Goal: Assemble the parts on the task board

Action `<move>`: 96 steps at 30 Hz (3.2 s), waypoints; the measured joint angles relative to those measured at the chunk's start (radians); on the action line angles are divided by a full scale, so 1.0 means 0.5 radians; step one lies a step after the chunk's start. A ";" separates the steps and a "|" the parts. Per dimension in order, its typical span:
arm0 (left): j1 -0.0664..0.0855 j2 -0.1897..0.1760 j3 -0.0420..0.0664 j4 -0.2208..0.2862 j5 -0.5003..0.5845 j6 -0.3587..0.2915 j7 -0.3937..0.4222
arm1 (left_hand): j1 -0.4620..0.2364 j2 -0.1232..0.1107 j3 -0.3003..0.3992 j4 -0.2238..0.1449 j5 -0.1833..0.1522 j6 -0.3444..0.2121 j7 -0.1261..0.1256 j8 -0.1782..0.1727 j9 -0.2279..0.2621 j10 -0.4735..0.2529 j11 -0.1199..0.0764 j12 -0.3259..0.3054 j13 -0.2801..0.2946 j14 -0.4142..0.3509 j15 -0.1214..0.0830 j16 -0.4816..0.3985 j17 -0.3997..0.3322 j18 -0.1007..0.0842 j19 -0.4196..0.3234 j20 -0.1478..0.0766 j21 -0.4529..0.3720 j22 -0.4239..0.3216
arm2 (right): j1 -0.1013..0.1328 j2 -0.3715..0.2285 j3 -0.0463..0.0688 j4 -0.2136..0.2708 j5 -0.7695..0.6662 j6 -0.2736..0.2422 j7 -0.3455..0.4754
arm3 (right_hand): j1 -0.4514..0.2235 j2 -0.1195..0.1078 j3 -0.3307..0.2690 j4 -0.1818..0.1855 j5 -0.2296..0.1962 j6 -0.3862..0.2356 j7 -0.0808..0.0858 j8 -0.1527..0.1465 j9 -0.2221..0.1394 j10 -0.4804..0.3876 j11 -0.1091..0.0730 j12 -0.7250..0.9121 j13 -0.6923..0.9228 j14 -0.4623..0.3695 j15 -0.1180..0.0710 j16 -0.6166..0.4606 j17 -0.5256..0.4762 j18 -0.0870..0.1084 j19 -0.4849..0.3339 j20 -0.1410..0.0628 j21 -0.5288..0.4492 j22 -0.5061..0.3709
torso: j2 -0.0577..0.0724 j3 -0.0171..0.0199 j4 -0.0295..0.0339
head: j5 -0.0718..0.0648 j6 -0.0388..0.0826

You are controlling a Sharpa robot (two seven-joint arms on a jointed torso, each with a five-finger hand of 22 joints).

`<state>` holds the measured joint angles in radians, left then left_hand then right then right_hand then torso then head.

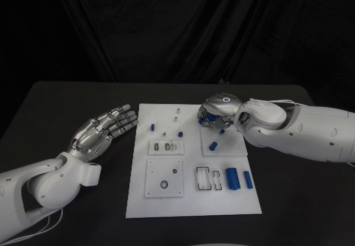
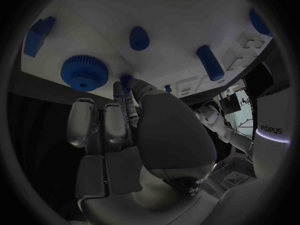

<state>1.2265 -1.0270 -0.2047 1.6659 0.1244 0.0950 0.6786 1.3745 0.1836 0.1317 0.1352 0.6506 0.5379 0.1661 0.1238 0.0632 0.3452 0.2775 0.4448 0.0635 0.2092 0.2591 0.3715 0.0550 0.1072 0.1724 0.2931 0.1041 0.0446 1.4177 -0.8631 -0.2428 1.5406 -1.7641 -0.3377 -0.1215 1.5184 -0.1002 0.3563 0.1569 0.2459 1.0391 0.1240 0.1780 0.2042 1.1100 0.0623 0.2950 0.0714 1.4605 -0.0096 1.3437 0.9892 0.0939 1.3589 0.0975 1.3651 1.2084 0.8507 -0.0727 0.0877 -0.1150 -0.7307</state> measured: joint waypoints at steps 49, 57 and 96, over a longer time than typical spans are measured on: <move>0.000 0.005 -0.005 0.005 0.002 0.018 0.001 | 0.000 0.000 0.041 -0.008 0.000 0.007 -0.007 0.000 0.001 0.000 0.000 0.014 0.002 0.000 0.000 0.015 0.000 0.000 0.000 0.000 0.000 0.000 | 0.147 0.402 -0.004 -0.283 0.263 -0.128 0.073 | -0.050 -0.038 0.003 -0.070 -0.023 0.094 0.010 0.118 0.001 0.221 -0.050 -0.158 -0.008 0.014 -0.043 -0.016 -0.002 0.000 0.024 -0.038 0.000 0.040 | 0.003 -0.0006 0.009 | 0.016 0.056; 0.000 0.006 -0.005 0.007 0.003 0.024 0.001 | 0.000 0.000 0.041 -0.008 0.000 0.007 -0.007 0.000 0.001 0.000 0.000 0.014 0.001 0.000 0.000 0.015 0.000 0.000 0.000 0.000 0.000 0.000 | 0.135 0.430 -0.004 -0.312 0.272 -0.128 0.064 | -0.047 -0.035 0.008 -0.080 -0.024 0.091 0.006 0.115 0.001 0.221 -0.050 -0.173 -0.009 0.014 -0.043 -0.016 -0.008 0.000 0.023 -0.038 0.000 0.037 | 0.004 -0.0012 0.023 | -0.006 0.054; 0.000 0.027 -0.008 -0.017 0.015 0.053 0.001 | -0.016 0.000 0.058 -0.014 0.000 0.007 -0.007 0.000 0.000 0.007 0.007 0.014 0.001 0.000 0.000 0.023 0.000 0.001 0.000 0.000 0.000 -0.001 | 0.086 0.477 -0.003 -0.370 0.218 -0.192 -0.076 | -0.041 -0.031 0.019 -0.102 -0.017 0.101 -0.026 0.075 0.001 0.223 -0.039 -0.220 -0.004 0.014 -0.043 -0.030 -0.019 0.000 0.023 -0.038 -0.007 0.029 | 0.002 -0.0012 0.013 | 0.006 0.044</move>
<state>1.2265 -1.0133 -0.2089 1.6576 0.1320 0.1217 0.6790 1.3666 0.1835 0.1607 0.1282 0.6506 0.5413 0.1626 0.1238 0.0630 0.3488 0.2808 0.4519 0.0639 0.2092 0.2591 0.3831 0.0550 0.1075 0.1724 0.2931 0.1041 0.0440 1.4606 -0.6248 -0.2445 1.3554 -1.6552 -0.4336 -0.1597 1.4978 -0.1156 0.3658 0.1058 0.2374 1.0897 0.1108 0.2155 0.2045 1.2215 0.0430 0.1850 0.0693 1.4676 -0.0312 1.3289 0.9795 0.0939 1.3706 0.0786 1.3614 1.2231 0.8516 -0.0732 0.0942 -0.1121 -0.7086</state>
